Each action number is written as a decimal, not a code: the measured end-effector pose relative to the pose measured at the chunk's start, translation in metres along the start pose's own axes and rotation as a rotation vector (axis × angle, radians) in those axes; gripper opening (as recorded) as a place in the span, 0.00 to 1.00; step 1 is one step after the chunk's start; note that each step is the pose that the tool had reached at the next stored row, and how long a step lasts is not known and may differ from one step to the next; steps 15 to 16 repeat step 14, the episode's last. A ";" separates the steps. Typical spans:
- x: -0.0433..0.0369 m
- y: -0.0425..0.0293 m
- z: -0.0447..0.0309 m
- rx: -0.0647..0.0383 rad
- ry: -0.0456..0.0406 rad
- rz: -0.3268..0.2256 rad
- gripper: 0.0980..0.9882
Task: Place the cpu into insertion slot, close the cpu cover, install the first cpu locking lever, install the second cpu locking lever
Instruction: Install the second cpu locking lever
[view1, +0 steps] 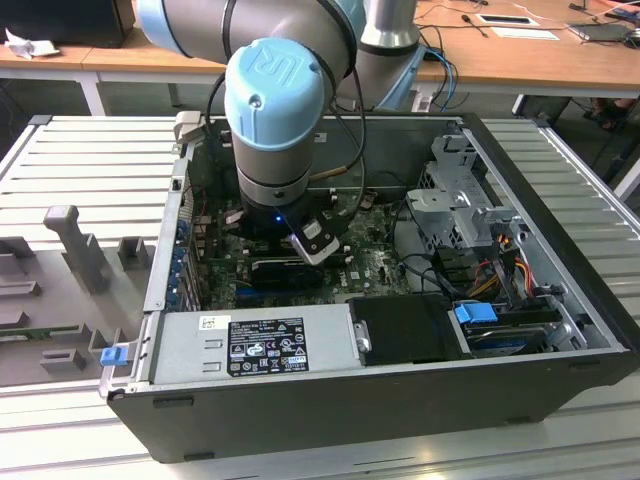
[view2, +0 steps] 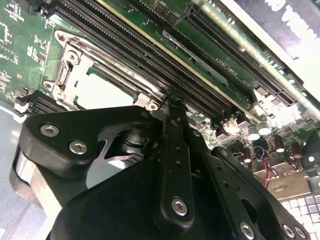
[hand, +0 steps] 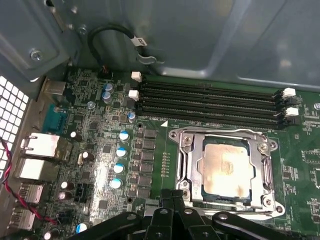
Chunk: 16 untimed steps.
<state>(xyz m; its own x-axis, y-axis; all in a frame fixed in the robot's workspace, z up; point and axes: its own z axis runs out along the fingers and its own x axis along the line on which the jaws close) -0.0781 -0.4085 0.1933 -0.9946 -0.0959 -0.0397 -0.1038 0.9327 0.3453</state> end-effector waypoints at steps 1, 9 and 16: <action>0.0001 0.0004 0.0007 -0.002 -0.0001 0.000 0.01; 0.0018 0.0078 -0.0172 -0.004 -0.0005 0.000 0.01; 0.0011 0.0142 -0.0341 -0.004 0.0020 0.001 0.01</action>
